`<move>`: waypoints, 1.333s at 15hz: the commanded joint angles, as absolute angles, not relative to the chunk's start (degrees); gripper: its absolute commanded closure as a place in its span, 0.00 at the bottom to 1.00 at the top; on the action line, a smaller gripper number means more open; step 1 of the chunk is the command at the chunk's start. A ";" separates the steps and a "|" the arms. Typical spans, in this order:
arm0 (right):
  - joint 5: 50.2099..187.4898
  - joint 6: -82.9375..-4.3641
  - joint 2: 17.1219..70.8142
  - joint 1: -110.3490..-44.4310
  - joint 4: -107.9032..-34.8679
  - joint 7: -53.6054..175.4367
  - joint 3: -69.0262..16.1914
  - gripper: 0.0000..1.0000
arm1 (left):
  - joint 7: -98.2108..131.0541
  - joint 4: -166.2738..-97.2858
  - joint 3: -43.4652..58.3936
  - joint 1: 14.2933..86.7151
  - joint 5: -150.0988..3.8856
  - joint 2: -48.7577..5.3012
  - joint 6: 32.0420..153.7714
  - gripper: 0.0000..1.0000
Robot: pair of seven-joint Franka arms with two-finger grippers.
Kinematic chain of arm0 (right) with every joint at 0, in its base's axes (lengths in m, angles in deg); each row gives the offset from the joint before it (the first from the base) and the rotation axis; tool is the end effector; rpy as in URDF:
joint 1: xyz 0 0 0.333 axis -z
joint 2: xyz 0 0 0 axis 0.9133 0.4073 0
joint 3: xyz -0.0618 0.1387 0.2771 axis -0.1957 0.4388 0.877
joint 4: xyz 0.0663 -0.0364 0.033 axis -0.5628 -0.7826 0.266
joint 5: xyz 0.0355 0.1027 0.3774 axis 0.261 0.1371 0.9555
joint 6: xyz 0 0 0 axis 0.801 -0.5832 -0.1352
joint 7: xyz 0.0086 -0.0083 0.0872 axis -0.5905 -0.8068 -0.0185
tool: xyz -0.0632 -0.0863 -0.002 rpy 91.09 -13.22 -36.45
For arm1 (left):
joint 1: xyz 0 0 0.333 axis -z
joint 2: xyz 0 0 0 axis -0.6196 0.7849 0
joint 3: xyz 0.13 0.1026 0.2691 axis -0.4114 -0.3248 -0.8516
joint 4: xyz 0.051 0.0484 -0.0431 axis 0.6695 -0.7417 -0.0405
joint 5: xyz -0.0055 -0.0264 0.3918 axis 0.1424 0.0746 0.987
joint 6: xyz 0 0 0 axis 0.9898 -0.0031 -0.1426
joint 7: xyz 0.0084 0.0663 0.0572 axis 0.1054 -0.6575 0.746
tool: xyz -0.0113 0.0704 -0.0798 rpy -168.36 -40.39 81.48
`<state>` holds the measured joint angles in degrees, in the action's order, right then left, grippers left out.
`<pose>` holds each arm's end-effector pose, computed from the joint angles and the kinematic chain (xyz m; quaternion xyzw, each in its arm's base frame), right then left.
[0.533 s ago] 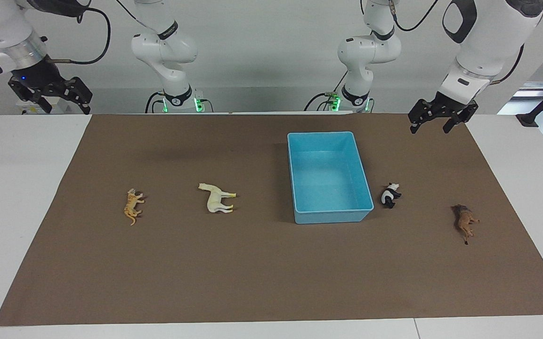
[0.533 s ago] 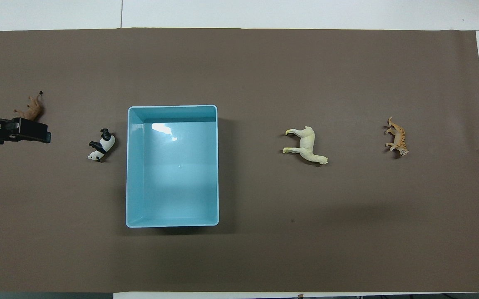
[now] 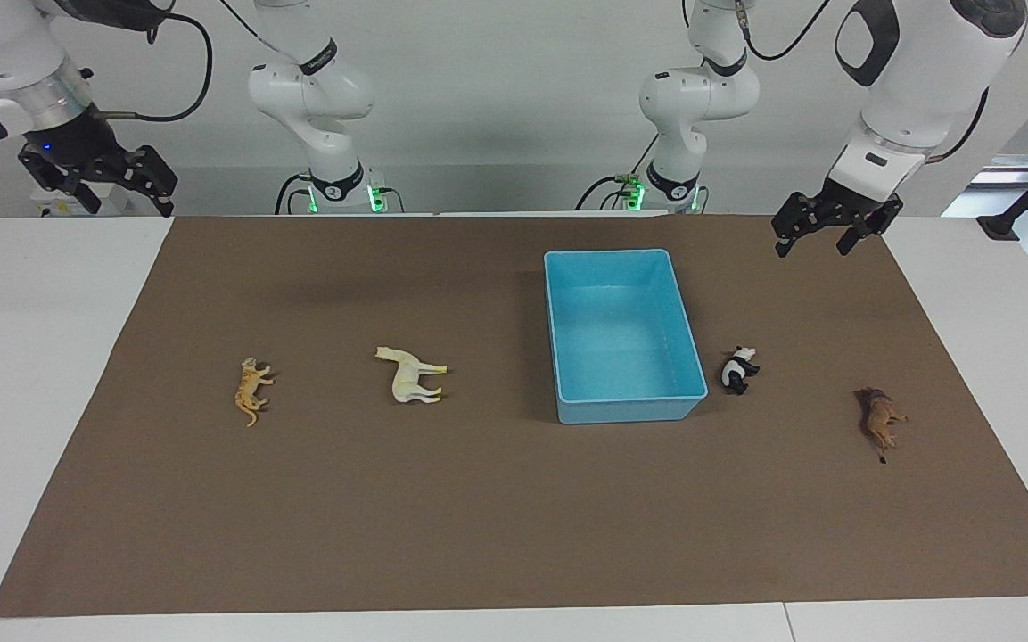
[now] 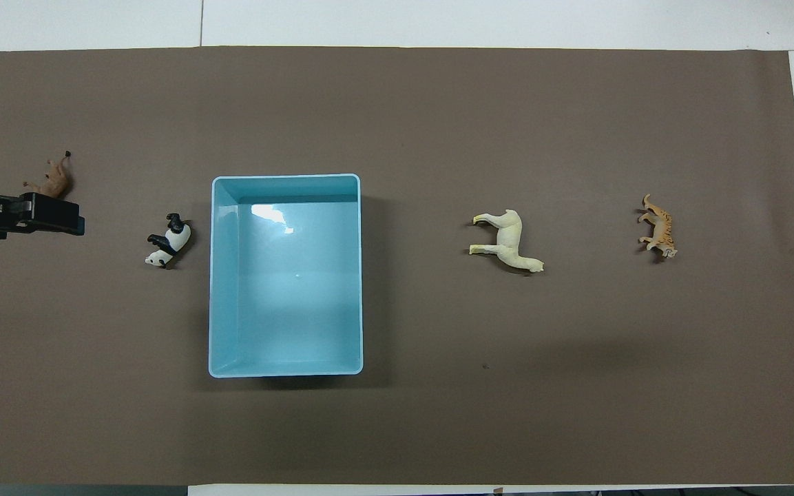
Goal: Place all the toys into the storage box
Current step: 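Reach the left gripper to the panda while the right gripper reaches the dog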
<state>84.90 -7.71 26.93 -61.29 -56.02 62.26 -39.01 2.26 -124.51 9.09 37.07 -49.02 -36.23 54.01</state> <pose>0.5193 -0.1002 0.6441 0.9981 -0.0320 -0.0475 0.0210 0.5388 -0.0356 0.5837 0.9997 -0.0172 0.0178 0.0073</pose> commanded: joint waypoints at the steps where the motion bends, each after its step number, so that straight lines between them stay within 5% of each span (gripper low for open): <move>1: 85.80 -11.21 23.45 -60.87 -62.27 63.47 -38.36 0.00 | 1.33 -137.24 9.09 36.44 -49.11 -40.14 65.93 0.00; 4: 85.80 -17.61 23.26 -61.13 -68.52 64.08 -37.75 0.00 | -2.43 -143.86 9.01 36.27 -49.11 -36.29 77.09 0.00; 11: 86.15 -32.81 34.67 -64.11 -72.13 68.11 -37.40 0.00 | -5.17 -151.77 9.09 35.56 -49.11 -28.28 94.95 0.00; 20: 86.24 -51.29 39.08 -65.00 -80.57 68.48 -37.40 0.00 | -4.74 -155.12 9.09 36.35 -49.11 -26.26 98.49 0.00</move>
